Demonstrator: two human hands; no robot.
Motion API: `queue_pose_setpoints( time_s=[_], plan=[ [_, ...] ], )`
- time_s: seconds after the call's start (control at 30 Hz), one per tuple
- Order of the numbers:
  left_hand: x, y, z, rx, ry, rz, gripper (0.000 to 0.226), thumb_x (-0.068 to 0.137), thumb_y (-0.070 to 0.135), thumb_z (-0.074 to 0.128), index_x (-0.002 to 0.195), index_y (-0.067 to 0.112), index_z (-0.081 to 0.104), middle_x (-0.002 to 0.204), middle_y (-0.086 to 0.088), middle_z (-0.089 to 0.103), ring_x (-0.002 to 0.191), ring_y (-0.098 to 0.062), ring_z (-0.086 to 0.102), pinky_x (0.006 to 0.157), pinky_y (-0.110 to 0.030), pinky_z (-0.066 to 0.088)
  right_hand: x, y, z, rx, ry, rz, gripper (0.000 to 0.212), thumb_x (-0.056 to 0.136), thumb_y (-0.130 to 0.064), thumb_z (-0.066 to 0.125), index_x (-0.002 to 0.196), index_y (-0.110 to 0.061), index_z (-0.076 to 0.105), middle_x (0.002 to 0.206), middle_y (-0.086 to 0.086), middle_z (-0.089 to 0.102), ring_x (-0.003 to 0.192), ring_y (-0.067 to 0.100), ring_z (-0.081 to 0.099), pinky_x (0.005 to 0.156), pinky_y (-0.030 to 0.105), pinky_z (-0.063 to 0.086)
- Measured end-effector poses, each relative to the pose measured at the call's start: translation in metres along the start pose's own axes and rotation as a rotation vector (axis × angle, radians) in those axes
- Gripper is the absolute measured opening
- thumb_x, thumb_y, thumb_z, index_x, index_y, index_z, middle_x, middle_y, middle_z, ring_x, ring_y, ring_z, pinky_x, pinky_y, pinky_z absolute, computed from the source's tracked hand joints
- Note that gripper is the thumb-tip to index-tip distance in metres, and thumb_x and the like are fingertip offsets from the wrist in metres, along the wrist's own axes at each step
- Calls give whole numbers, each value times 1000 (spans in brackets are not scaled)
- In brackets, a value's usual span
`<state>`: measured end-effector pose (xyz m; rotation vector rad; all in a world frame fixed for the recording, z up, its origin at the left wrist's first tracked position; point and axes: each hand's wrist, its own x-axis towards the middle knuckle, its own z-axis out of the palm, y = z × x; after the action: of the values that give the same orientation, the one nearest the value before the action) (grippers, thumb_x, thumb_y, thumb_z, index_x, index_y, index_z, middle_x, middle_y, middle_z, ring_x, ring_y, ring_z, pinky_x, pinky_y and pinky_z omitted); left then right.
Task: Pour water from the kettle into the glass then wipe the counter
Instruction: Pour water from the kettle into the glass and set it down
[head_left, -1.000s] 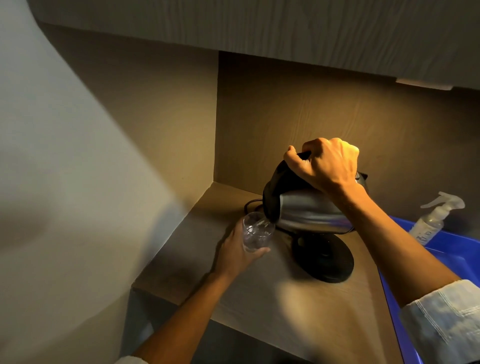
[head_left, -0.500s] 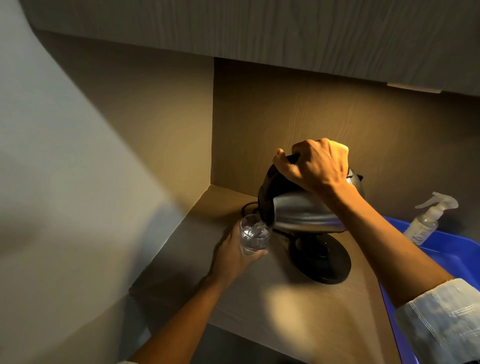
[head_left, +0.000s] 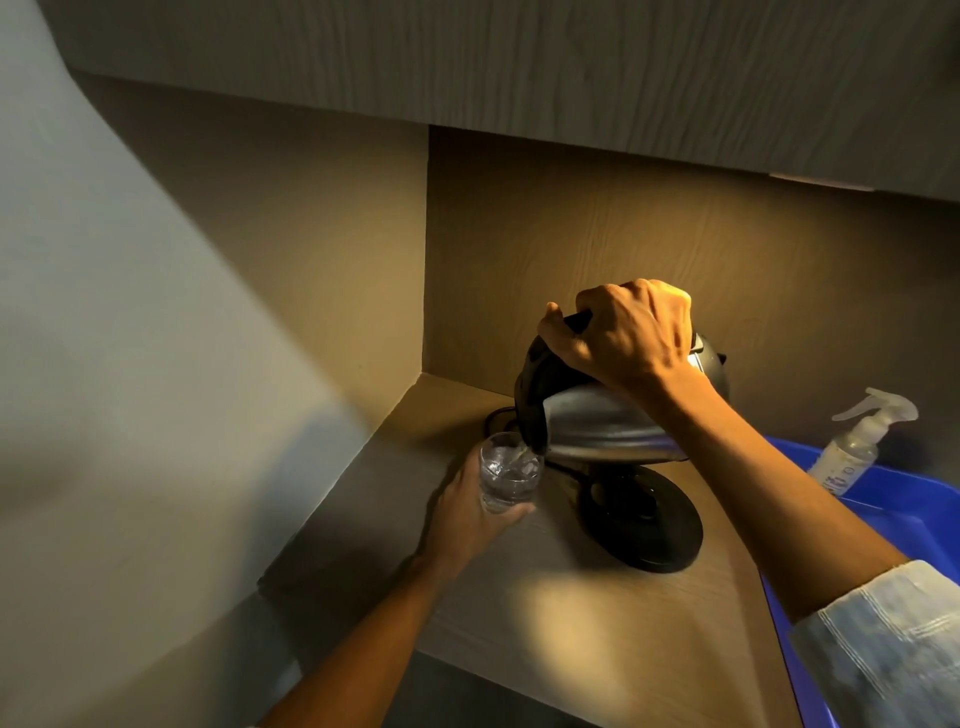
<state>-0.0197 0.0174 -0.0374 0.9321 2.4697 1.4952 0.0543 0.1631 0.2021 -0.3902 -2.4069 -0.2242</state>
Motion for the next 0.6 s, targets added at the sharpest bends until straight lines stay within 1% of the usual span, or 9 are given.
queue_pose_setpoints(
  time_s=[0.07,0.1,0.2,0.27,0.3,0.37,0.47,0.53,0.6],
  plan=[
    [0,-1,0,-4,-11,6,101,52,63,81,139,35,36,132,7,61,121,-14,58,95,-33,51,-5,3,2,-11,97,-2,57,88,-54,48,48,-13,44,42,2,30,40,17,25,47,26,16],
    [0,-1,-1,-11,-13,4,102,53,62,82,139,34,37,133,6,61,122,-14,58,96,-33,51,-8,6,4,-8,133,11,60,87,-56,44,47,-12,45,41,2,32,39,19,29,47,25,15],
    [1,0,-1,-36,-21,-1,101,55,58,84,140,34,37,135,6,59,124,-14,56,98,-35,51,-17,19,12,22,171,147,61,83,-59,37,46,-11,45,41,3,38,42,24,42,47,24,17],
    [2,0,-1,-54,-39,-11,100,57,55,85,141,35,35,137,6,58,124,-14,56,98,-38,52,-26,32,20,82,186,271,60,81,-58,37,47,-10,46,43,6,43,48,30,51,49,27,24],
    [2,-1,0,-60,-49,-13,100,58,54,85,142,35,34,137,6,58,124,-15,57,97,-39,52,-31,40,23,122,189,326,58,81,-56,38,46,-10,43,44,7,43,50,31,52,50,28,27],
    [2,-2,1,-61,-52,-9,102,61,55,84,145,31,32,138,2,58,125,-16,56,98,-39,53,-41,55,26,227,187,464,56,81,-52,40,45,-9,39,43,7,40,47,28,47,49,30,31],
    [1,-3,2,-47,-31,-10,103,59,60,82,145,32,32,135,3,60,123,-14,56,98,-34,53,-57,83,34,349,221,742,55,78,-51,41,46,-6,36,46,6,30,43,26,36,49,32,33],
    [1,-3,2,-40,-16,-14,104,56,64,80,144,33,33,133,4,61,122,-14,57,97,-33,53,-71,102,40,441,244,915,55,77,-53,40,47,-7,41,46,5,33,46,26,37,49,32,33],
    [2,-4,2,-44,-10,-18,107,54,67,78,144,32,34,136,3,59,124,-14,55,100,-33,51,-85,115,46,608,296,1051,50,74,-55,41,49,-12,50,49,4,43,52,26,42,50,35,33]
  ],
)
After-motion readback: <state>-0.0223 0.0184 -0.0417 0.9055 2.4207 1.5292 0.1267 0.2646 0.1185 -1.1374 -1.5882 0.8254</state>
